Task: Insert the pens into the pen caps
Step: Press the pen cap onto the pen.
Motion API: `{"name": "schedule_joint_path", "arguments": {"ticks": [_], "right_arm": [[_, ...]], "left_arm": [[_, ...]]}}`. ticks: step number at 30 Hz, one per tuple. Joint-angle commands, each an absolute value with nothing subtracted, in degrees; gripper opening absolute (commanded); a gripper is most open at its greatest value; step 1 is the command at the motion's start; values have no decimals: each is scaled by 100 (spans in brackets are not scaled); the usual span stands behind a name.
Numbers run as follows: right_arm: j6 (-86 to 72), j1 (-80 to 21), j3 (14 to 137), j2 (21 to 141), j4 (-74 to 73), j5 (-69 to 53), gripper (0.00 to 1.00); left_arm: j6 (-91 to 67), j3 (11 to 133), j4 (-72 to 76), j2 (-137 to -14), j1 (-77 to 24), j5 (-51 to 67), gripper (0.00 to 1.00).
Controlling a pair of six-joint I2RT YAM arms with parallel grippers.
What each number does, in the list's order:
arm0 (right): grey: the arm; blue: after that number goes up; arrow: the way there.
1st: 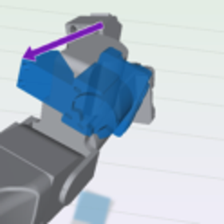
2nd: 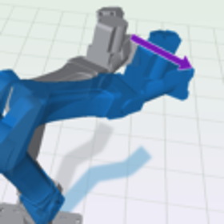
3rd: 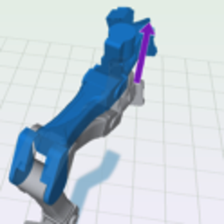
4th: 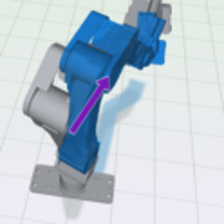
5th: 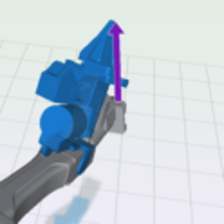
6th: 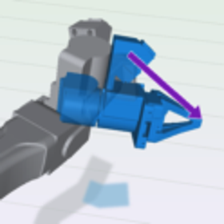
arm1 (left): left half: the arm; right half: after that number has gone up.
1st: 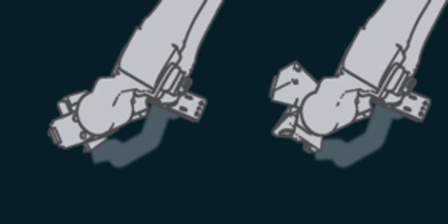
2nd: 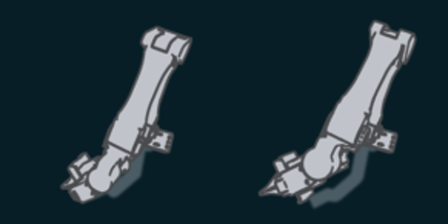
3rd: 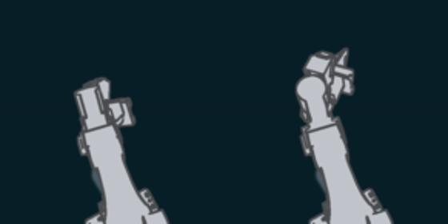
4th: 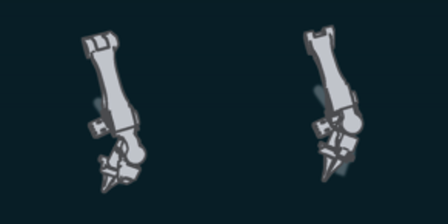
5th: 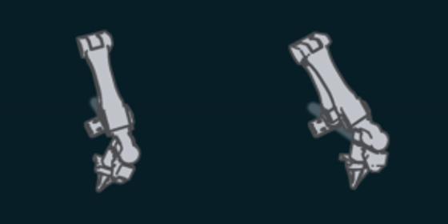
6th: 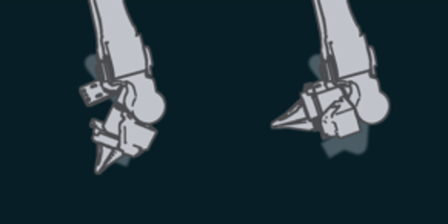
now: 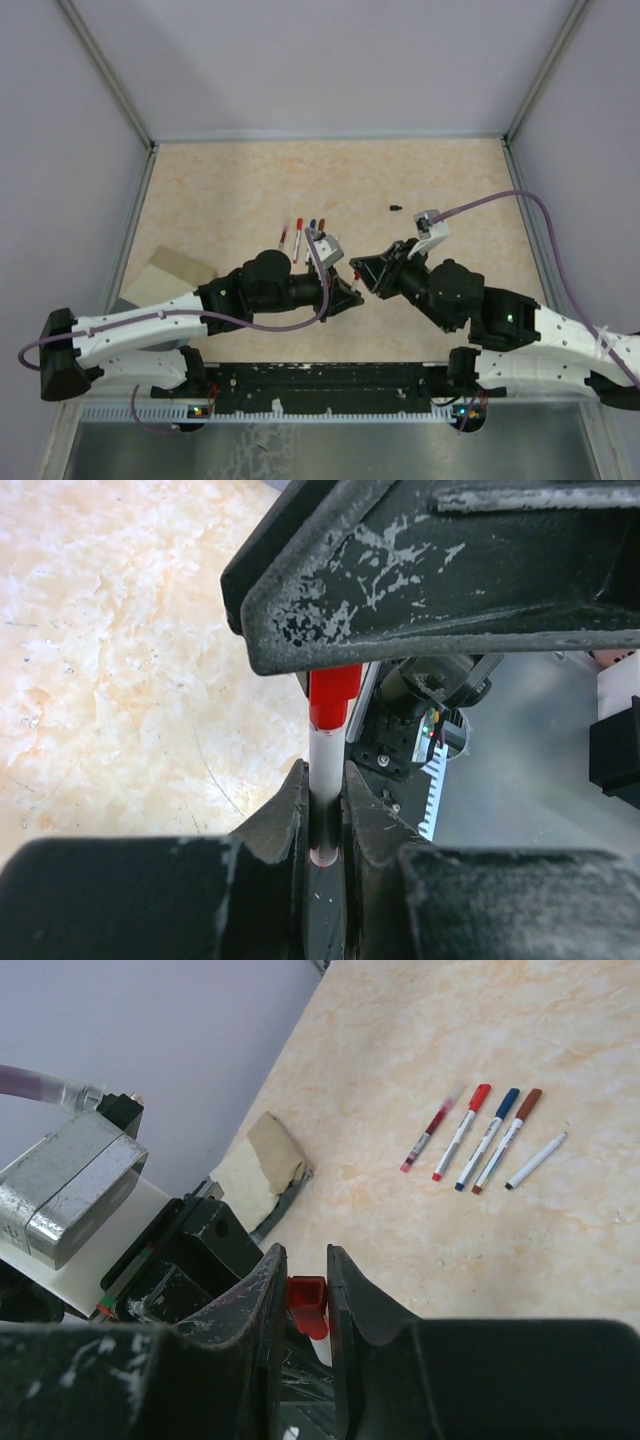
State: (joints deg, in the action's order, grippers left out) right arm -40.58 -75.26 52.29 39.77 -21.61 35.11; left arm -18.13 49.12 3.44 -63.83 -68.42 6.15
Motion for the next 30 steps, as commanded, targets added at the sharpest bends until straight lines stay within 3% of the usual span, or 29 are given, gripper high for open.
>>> {"name": "schedule_joint_path", "arguments": {"ticks": [1,22,30], "right_arm": [[-3755,-7629,5533,3984,-3006,3632,21],[-3866,-7633,5338,3955,-3011,3680,18],[-3479,-7630,5243,3514,-2365,3611,30]], "left_arm": [[-1896,5205,1049,-6319,-6651,367,0],[-1940,5046,1201,-6180,-6653,482,0],[-1944,5021,1200,-6152,-6653,463,0]]}}
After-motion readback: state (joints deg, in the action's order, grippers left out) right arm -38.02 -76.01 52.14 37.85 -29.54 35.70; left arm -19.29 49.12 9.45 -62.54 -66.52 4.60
